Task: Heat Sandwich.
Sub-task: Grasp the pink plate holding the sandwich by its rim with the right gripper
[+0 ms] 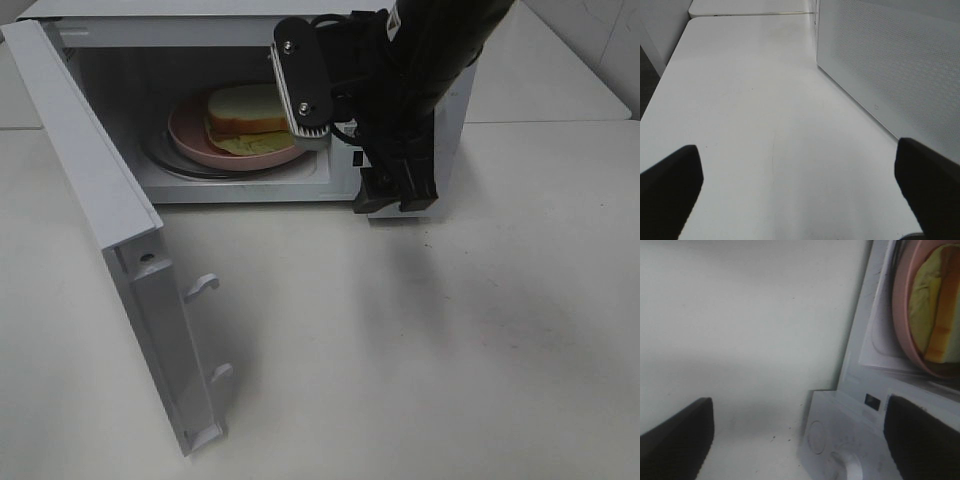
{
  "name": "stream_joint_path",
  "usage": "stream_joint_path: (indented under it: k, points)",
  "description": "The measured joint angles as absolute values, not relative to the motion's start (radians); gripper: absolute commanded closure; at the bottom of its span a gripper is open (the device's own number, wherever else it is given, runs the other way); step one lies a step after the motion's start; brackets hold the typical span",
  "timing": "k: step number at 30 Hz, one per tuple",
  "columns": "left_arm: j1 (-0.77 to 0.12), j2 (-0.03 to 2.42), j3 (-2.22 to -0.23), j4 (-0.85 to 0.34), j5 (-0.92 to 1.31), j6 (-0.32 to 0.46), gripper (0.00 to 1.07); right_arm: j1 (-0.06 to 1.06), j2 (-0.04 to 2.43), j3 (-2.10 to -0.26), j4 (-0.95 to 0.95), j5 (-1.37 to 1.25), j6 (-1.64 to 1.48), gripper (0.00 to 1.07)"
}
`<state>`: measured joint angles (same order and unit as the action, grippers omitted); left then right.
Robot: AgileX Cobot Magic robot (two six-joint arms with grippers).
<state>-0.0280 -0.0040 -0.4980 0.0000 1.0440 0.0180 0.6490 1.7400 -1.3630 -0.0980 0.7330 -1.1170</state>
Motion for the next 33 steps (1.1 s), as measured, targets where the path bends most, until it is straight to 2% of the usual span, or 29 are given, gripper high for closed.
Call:
stream_joint_path:
  k: [20, 33]
  points:
    - [-0.028, -0.004, -0.498, 0.0, 1.044, 0.018, 0.05, 0.649, 1.93, -1.476, -0.088, 0.552, -1.117, 0.24]
    - [-0.028, -0.004, -0.498, 0.0, 1.044, 0.018, 0.05, 0.649, 2.129, -1.662, -0.094, 0.543, -1.117, 0.25]
